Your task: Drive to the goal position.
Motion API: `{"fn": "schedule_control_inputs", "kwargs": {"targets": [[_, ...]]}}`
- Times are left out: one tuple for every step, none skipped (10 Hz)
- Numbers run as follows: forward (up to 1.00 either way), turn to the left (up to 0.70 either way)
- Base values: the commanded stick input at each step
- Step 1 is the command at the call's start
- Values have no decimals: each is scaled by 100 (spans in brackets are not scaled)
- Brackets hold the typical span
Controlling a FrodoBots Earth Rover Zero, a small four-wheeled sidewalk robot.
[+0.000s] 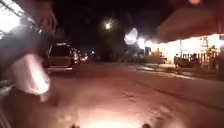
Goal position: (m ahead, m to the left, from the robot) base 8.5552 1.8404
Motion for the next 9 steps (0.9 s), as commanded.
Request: {"fn": "schedule_control_inputs", "kwargs": {"targets": [[85,0],[85,0],[85,0],[85,0],[85,0],[85,0],[85,0],[85,0],[85,0]]}}
